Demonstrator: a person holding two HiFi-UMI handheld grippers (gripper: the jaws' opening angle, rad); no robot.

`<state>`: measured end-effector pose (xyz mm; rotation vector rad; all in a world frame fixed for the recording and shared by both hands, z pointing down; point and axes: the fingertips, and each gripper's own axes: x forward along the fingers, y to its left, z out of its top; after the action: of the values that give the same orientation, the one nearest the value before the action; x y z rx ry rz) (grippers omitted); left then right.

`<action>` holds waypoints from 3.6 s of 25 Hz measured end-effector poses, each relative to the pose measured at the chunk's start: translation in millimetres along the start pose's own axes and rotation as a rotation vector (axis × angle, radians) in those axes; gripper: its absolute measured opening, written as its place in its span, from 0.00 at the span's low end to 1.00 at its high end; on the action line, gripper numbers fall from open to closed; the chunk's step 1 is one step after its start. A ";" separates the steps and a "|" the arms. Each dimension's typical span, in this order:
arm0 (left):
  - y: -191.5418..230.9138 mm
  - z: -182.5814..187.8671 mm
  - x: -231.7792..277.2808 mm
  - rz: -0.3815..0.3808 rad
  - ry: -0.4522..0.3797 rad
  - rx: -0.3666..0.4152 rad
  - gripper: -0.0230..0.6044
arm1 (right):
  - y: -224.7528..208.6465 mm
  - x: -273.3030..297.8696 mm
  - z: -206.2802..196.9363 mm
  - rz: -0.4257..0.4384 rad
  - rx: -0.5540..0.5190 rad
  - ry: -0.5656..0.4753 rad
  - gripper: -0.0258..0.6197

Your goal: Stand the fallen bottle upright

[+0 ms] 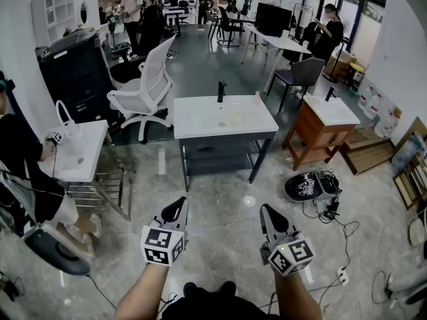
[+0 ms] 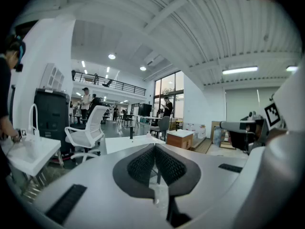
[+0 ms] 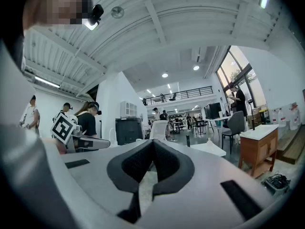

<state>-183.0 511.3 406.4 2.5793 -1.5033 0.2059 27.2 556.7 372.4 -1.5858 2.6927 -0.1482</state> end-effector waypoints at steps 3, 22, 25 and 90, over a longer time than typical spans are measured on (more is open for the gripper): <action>5.8 -2.3 2.3 -0.004 0.012 0.028 0.06 | 7.9 7.5 -2.4 0.011 -0.003 0.003 0.05; 85.0 -40.9 -63.6 0.052 0.049 0.018 0.06 | 109.6 36.2 -28.7 0.089 0.035 0.043 0.06; 94.0 -42.3 -54.2 0.049 0.059 0.023 0.06 | 106.5 51.9 -28.8 0.093 0.039 0.048 0.06; 217.4 15.4 683.0 -0.409 0.248 0.244 0.07 | -379.1 558.2 -46.4 -0.179 0.199 0.241 0.06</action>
<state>-38.1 -178.8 535.8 2.8455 -0.8920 0.6630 83.7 -109.8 472.5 -1.8478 2.5906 -0.6266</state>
